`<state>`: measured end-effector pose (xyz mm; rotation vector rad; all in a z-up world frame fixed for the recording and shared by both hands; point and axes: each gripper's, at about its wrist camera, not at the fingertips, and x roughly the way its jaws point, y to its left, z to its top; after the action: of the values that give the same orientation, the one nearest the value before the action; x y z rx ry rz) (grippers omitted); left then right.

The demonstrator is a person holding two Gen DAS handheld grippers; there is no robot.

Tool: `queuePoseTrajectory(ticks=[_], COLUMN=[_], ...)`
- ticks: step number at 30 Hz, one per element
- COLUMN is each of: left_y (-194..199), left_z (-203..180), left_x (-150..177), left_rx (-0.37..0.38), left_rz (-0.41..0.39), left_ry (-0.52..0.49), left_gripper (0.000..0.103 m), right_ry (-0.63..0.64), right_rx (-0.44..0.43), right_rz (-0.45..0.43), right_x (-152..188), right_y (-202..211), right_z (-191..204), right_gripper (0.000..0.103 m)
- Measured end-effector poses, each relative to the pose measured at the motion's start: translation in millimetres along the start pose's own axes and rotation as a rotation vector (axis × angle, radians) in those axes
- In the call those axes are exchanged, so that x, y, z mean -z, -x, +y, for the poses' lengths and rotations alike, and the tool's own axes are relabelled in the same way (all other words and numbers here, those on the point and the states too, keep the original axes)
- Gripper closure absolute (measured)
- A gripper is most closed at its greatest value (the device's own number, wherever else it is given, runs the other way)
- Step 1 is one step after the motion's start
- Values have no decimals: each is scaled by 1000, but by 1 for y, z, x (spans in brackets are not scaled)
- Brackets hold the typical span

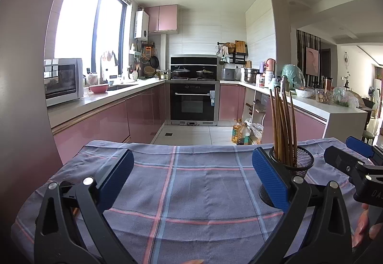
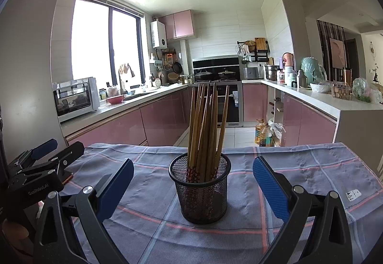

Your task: Organize utensils

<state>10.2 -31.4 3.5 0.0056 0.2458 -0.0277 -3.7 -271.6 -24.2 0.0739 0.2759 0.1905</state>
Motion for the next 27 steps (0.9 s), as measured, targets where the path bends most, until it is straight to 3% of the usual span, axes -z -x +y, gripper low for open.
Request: queuePoseTrajectory(ticks=[9,27], left_y=[-3,-5], left_z=[-4,-6], left_x=[6,8], left_rx=[-1,4], left_rz=[-22,-26], left_ry=[-9,-1], left_gripper=[6,6], right_ry=[11,19], right_rx=[37,46], right_rz=[-56,-55], right_x=[4,6], right_y=[3,0], right_z=[3,3], right_gripper=[7,7])
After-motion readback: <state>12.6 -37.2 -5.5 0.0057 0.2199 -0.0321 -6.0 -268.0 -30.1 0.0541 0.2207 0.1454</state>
